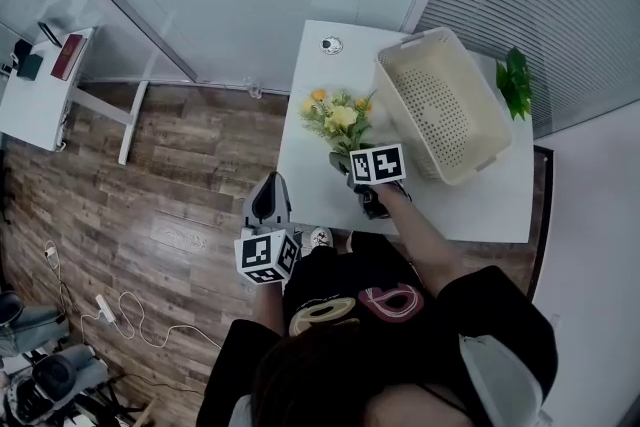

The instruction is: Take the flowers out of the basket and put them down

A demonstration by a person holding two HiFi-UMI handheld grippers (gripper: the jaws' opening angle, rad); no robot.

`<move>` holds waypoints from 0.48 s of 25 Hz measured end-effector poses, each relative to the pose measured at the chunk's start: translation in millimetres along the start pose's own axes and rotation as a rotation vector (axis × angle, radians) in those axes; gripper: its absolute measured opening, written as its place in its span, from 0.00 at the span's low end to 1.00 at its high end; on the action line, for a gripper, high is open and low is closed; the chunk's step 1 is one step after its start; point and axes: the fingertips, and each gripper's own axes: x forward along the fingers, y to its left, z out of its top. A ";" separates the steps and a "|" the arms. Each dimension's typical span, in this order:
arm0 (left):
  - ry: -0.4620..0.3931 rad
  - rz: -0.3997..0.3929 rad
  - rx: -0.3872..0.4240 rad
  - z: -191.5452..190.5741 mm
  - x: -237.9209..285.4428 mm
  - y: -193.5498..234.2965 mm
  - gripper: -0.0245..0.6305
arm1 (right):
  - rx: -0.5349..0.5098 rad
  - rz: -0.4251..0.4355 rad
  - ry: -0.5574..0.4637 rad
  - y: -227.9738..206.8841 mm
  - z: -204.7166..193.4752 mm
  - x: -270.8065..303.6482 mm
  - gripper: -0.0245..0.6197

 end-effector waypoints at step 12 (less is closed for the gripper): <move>0.015 -0.132 0.008 -5.0 15.3 -36.9 0.07 | 0.019 0.048 -0.101 5.1 12.5 -42.0 0.59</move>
